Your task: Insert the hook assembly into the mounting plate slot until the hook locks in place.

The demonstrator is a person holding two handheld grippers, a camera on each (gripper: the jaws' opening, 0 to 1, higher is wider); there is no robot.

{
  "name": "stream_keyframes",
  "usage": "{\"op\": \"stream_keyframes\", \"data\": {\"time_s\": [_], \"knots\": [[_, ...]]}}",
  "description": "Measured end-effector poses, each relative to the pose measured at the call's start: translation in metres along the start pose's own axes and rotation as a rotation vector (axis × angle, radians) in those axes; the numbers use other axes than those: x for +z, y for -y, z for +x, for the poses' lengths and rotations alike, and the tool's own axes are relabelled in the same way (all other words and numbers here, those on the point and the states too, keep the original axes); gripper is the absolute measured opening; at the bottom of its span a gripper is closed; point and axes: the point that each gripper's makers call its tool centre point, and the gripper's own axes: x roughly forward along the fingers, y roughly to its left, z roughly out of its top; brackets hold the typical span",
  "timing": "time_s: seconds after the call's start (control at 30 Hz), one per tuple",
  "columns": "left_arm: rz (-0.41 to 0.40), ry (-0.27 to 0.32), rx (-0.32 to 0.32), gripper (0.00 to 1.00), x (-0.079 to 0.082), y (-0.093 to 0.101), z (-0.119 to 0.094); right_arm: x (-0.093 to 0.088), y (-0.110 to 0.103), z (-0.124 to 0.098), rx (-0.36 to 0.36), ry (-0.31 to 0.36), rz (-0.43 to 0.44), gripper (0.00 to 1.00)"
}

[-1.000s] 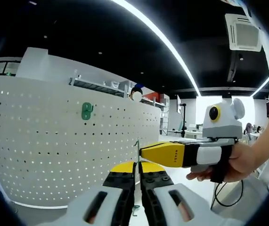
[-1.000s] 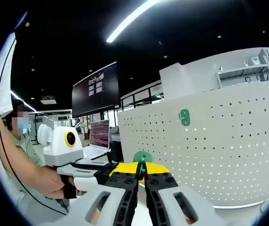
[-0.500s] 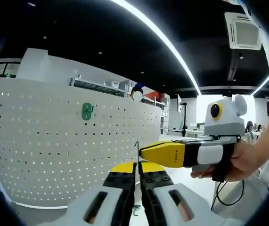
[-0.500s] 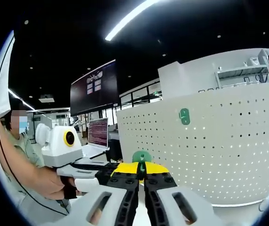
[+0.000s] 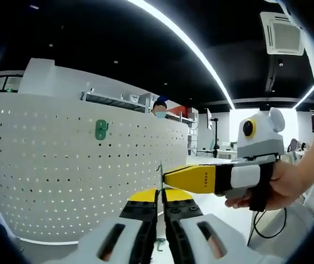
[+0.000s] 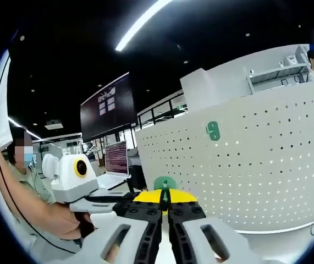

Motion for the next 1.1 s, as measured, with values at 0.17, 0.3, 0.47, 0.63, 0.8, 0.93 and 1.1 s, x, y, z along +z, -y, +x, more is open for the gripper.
{"op": "stream_keyframes", "data": {"time_s": [0.17, 0.3, 0.47, 0.63, 0.8, 0.93, 1.1], "knots": [[0.012, -0.007, -0.001, 0.04, 0.0, 0.0, 0.001, 0.0, 0.001, 0.001, 0.002, -0.003, 0.007, 0.0], [0.022, -0.034, -0.007, 0.05, -0.005, 0.0, 0.001, -0.003, 0.0, 0.0, 0.005, -0.013, 0.019, 0.0], [0.002, -0.057, -0.022, 0.17, -0.014, 0.002, -0.002, -0.004, 0.001, -0.002, 0.003, -0.014, 0.021, 0.0], [-0.032, -0.079, -0.033, 0.33, -0.02, 0.006, -0.002, -0.003, 0.002, -0.003, 0.001, -0.01, 0.026, 0.0], [-0.006, -0.084, -0.012, 0.53, -0.024, 0.002, -0.003, -0.005, 0.002, -0.003, 0.001, -0.014, 0.031, 0.0], [0.006, -0.092, -0.003, 0.68, -0.028, 0.001, -0.003, -0.005, 0.002, -0.003, 0.001, -0.015, 0.033, 0.0], [0.022, -0.096, -0.005, 0.74, -0.029, 0.001, -0.003, -0.005, 0.002, -0.002, 0.0, -0.015, 0.034, 0.0]]}}
